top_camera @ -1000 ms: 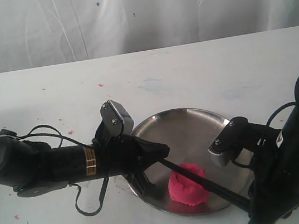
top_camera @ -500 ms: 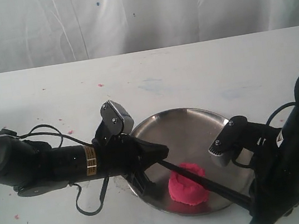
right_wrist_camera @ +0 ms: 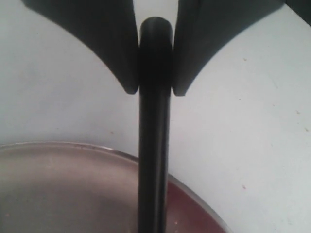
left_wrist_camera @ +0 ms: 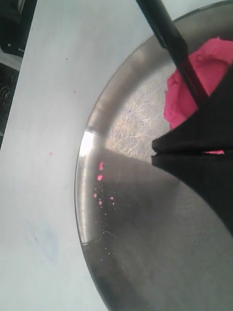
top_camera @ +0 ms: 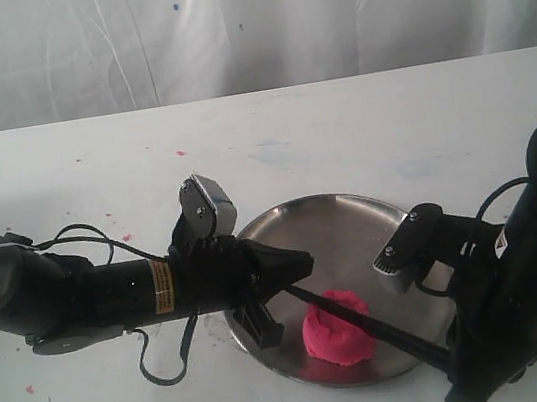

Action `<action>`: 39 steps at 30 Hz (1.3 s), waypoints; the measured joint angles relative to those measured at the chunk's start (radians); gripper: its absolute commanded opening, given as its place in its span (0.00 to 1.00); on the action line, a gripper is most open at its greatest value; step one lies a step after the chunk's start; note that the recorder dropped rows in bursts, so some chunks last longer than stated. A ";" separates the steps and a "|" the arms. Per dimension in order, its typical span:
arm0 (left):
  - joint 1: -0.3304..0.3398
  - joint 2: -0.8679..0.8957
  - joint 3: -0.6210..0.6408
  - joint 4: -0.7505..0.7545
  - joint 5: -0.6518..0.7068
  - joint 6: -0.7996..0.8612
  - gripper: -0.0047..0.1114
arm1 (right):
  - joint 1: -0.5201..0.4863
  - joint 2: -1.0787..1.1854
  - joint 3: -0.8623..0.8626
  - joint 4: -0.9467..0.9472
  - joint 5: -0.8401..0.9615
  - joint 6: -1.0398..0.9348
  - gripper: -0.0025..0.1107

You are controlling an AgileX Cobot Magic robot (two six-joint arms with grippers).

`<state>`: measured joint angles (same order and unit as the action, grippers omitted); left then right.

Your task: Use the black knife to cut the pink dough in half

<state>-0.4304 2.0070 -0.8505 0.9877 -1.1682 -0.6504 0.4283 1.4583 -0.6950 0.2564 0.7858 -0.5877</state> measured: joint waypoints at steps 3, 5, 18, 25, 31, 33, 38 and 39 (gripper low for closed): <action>0.000 0.000 0.000 0.000 -0.001 0.000 0.04 | 0.000 0.000 -0.012 0.000 0.009 0.000 0.02; 0.000 0.000 0.000 0.000 -0.002 0.000 0.04 | 0.000 -0.002 -0.016 0.000 0.011 0.000 0.02; 0.000 0.000 0.000 0.000 -0.004 0.000 0.04 | 0.000 -0.017 0.003 -0.009 0.041 0.017 0.02; 0.000 0.000 0.000 0.001 0.009 0.000 0.04 | 0.000 -0.017 0.007 -0.059 0.041 0.056 0.02; 0.000 0.000 0.000 0.001 0.094 0.000 0.04 | 0.000 -0.017 0.007 -0.061 0.039 0.063 0.02; 0.000 0.000 0.000 0.001 0.098 0.000 0.04 | 0.000 -0.017 0.007 -0.061 0.039 0.063 0.02; 0.000 0.000 0.000 -0.001 0.098 0.000 0.04 | 0.000 -0.017 0.007 -0.048 0.039 0.063 0.02; 0.000 0.000 0.000 -0.001 0.096 0.000 0.04 | 0.000 -0.017 0.007 -0.041 0.039 0.063 0.02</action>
<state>-0.4304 2.0070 -0.8505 0.9872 -1.0722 -0.6504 0.4283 1.4410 -0.6883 0.2152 0.8244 -0.5246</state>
